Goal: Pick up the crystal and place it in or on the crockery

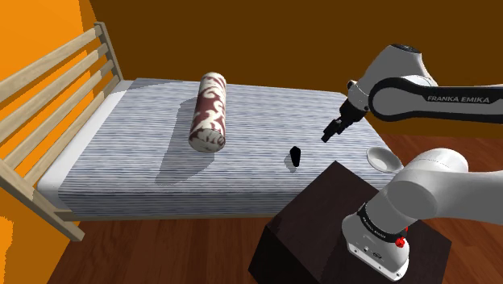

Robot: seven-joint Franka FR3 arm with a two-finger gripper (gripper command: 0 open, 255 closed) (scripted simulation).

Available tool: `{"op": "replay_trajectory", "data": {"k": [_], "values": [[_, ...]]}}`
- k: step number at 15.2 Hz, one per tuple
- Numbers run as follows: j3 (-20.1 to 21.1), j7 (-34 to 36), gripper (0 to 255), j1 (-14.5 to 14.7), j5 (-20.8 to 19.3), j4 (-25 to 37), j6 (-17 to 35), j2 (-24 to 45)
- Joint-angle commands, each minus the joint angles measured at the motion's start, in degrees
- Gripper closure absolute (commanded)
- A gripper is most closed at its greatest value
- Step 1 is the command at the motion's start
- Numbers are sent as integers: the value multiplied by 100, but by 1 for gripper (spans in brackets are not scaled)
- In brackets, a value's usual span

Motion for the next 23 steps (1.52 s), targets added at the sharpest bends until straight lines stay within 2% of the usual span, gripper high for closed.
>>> {"op": "replay_trajectory", "data": {"k": [1, 6, 10, 14, 16, 18, 19, 20, 21, 22, 23], "values": [[-14, -12, 0, -10, -11, -33, 51, 2], [-9, -7, 0, -4, -7, -27, 51, 10], [-274, -43, 0, -75, -148, -126, 1497, 1275], [-598, -133, 0, 33, -123, 0, 2955, 2769], [-836, -259, 0, 230, 41, 140, 3633, 3539], [-1230, -547, 0, 659, 449, 324, 4251, 4292], [-1552, -839, 0, 1057, 864, 434, 4530, 4658], [-2044, -1377, 0, 1711, 1616, 566, 4777, 5021], [-2751, -2537, 0, 2777, 3203, 777, 4936, 5426], [-2650, -4300, 0, 3118, 5526, 1171, 4857, 5956], [-2585, -5482, 0, 3225, 7016, 1554, 4684, 6449]]}}
